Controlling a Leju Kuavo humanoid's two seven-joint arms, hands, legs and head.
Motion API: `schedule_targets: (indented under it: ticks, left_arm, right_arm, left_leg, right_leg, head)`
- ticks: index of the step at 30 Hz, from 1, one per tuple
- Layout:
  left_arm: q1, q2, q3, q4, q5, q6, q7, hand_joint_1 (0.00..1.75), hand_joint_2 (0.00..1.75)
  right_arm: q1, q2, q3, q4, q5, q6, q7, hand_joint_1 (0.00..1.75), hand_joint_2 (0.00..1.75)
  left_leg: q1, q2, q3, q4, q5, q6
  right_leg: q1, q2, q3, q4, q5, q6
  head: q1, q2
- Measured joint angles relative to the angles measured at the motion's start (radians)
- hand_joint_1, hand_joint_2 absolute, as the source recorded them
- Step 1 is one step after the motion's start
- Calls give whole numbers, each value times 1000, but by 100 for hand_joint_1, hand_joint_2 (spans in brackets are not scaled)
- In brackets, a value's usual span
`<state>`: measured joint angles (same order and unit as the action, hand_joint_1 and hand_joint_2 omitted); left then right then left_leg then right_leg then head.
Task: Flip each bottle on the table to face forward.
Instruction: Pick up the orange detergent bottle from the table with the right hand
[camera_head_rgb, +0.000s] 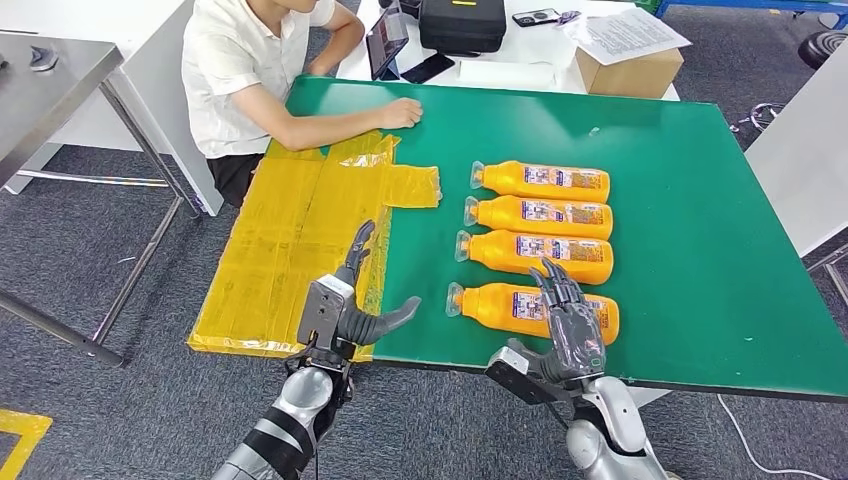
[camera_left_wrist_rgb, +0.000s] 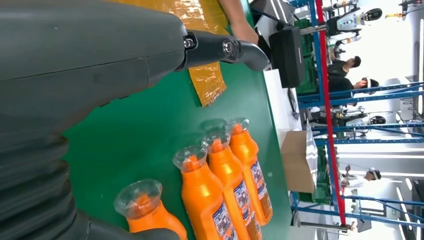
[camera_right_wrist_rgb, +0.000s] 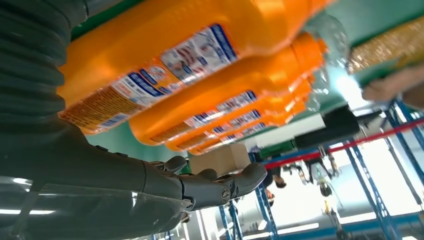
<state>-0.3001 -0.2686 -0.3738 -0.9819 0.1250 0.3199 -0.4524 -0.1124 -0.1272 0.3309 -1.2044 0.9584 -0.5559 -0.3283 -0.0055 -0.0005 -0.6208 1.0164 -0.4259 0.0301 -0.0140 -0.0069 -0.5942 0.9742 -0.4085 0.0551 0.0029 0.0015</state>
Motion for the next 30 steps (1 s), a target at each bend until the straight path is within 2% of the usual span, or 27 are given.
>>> schedule_targets:
  ticks: [6,12,24,30]
  left_arm:
    - [16,0,-5,-35,-18,-10,6,0,175]
    - [22,0,-5,-59,-31,-14,13,0,175]
    - [27,-11,-12,-70,-33,-16,18,0,175]
    - [30,-11,-17,-76,-29,-27,25,0,175]
  right_arm:
    - [10,-72,29,-31,77,72,67,0,175]
    - [-3,-118,47,-27,155,111,136,0,175]
    - [-138,-133,73,136,223,110,222,0,175]
    - [-174,-131,74,222,153,175,209,0,175]
  left_leg:
    - [0,0,0,0,0,0]
    - [0,0,0,0,0,0]
    - [0,0,0,0,0,0]
    - [0,0,0,0,0,0]
  right_leg:
    - [0,0,0,0,0,0]
    - [0,0,0,0,0,0]
    - [0,0,0,0,0,0]
    - [0,0,0,0,0,0]
  head:
    - [0,0]
    - [0,0]
    - [0,0]
    - [0,0]
